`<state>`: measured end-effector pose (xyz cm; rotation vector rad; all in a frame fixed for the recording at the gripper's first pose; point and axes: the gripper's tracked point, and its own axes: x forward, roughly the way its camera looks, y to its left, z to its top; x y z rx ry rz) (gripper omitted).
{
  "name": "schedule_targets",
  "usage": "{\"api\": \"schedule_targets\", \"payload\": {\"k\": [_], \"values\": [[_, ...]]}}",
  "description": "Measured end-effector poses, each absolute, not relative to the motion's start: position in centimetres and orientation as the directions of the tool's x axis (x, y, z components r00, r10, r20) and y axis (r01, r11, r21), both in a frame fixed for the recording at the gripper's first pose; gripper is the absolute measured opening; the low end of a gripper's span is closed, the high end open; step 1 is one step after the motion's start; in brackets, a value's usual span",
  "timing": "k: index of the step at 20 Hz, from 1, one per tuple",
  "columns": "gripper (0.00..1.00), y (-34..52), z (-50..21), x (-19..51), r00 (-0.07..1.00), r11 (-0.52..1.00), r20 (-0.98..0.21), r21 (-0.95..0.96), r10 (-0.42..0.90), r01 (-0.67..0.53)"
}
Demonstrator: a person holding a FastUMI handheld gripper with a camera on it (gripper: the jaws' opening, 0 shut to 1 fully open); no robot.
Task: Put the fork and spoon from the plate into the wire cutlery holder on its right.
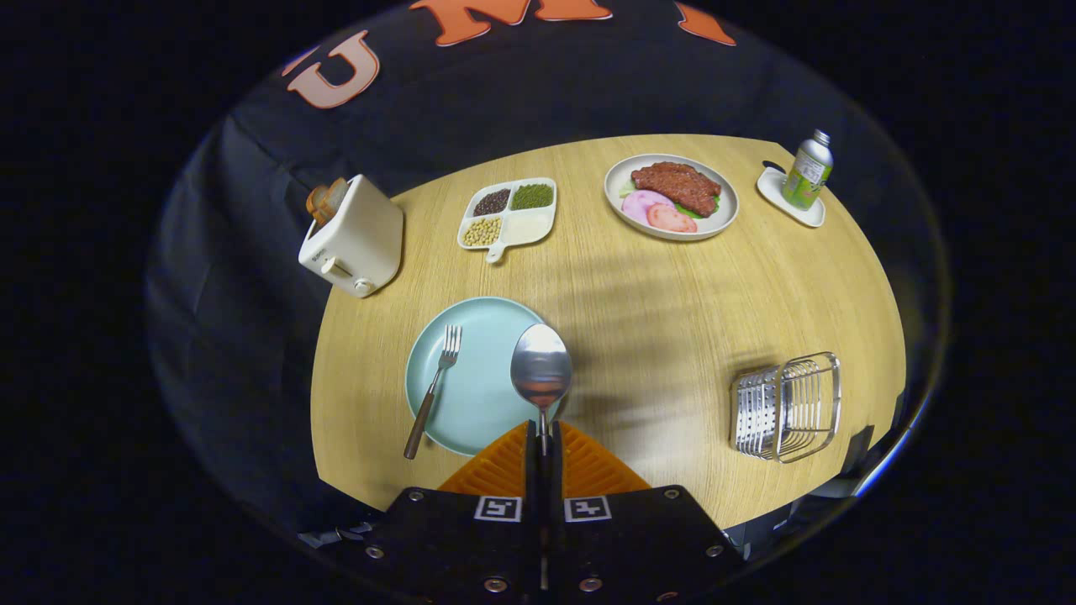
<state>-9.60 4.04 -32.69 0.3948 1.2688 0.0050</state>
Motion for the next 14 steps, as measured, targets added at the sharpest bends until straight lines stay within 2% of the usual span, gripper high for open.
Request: {"api": "schedule_targets", "payload": {"k": [7, 11, 14], "values": [[0.04, -6.2, -30.8, -12.4, 0.373, 0.899, -0.923, 0.238, 0.093, 0.367], [0.04, -10.7, -31.6, -14.7, 0.36, 0.874, -0.932, 0.201, 0.032, 0.442], [0.04, -12.8, -32.7, -16.4, 0.329, 0.878, -0.944, 0.167, 0.011, 0.449]]}}
